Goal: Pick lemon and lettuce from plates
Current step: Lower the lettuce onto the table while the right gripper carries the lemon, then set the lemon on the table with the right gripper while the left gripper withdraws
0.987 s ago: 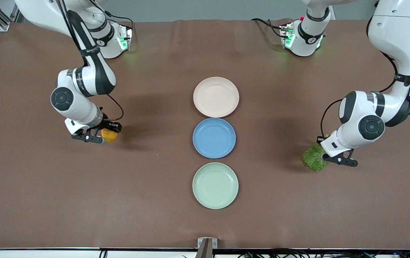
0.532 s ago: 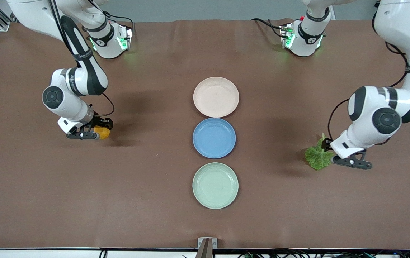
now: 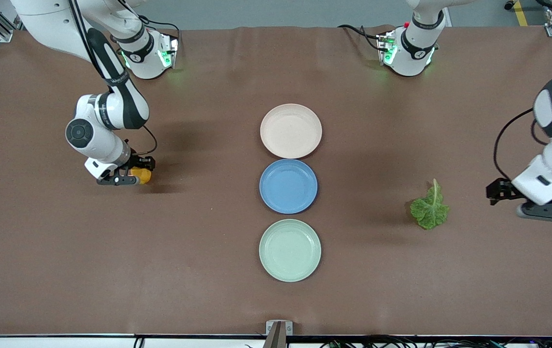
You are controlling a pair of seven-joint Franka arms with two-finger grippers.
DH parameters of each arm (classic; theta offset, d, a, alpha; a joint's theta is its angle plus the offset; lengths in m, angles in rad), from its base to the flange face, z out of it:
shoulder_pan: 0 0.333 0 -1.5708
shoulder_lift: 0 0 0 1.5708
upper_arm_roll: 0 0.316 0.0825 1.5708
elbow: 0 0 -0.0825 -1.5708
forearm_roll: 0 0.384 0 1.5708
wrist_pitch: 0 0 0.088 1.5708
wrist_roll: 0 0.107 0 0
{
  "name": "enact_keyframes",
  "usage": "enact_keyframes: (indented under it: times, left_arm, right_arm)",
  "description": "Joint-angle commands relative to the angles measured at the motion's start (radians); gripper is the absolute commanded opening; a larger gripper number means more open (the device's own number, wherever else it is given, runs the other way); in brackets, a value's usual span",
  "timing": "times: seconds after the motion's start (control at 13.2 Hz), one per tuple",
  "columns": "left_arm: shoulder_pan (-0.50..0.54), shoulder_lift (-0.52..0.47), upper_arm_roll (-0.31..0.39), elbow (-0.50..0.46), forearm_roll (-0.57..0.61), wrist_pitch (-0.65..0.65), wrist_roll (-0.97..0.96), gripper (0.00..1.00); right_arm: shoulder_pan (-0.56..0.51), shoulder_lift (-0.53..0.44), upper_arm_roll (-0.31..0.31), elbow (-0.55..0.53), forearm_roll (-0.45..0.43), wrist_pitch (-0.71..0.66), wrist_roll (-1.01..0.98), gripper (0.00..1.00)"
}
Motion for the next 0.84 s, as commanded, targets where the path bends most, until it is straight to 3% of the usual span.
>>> enact_keyframes:
  times: [0.0, 0.3, 0.68, 0.76]
  left_arm:
    - [0.002, 0.005, -0.001, 0.126, -0.129, -0.167, 0.005, 1.00]
    - [0.002, -0.122, 0.002, 0.154, -0.178, -0.350, -0.111, 1.00]
    - [0.000, -0.211, -0.002, 0.153, -0.200, -0.476, -0.141, 1.00]
    - [-0.004, -0.234, 0.002, 0.150, -0.218, -0.495, -0.144, 1.00]
  right_arm:
    - [-0.026, 0.005, 0.017, -0.009, -0.010, 0.018, -0.023, 0.00]
    - [-0.029, 0.043, 0.019, 0.028, -0.001, 0.037, -0.021, 0.00]
    - [-0.026, 0.086, 0.020, 0.086, 0.002, 0.035, -0.017, 0.03]
    - [-0.027, 0.086, 0.020, 0.089, 0.002, 0.035, -0.015, 0.34]
